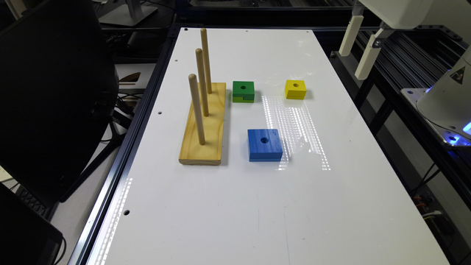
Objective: Pick up green block.
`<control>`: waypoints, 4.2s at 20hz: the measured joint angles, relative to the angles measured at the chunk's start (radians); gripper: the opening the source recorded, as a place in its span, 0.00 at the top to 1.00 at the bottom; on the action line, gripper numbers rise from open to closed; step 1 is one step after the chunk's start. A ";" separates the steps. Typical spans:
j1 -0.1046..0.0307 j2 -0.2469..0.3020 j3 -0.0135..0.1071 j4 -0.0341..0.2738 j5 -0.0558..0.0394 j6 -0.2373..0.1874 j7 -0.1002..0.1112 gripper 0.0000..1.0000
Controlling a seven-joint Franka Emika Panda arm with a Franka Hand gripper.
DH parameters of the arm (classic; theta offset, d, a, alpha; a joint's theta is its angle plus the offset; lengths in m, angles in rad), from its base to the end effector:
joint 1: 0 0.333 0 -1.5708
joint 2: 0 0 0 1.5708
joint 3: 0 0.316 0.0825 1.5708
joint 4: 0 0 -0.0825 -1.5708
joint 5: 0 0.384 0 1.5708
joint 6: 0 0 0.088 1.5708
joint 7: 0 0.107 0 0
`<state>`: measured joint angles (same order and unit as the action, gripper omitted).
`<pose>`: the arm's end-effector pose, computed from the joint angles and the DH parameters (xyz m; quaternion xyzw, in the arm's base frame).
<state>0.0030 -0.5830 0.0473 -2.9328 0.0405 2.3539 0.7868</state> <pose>0.3143 0.0137 0.3243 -0.9263 0.3768 -0.0013 0.0020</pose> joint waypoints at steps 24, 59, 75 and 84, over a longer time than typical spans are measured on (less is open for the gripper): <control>-0.011 -0.001 0.000 0.002 -0.0004 0.000 -0.001 0.00; -0.156 0.334 0.000 0.281 -0.0112 0.077 -0.114 0.00; -0.183 0.423 -0.001 0.380 -0.0132 0.077 -0.137 0.00; -0.183 0.496 0.000 0.452 -0.0135 0.077 -0.137 0.00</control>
<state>-0.1801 -0.0867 0.0470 -2.4804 0.0269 2.4309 0.6494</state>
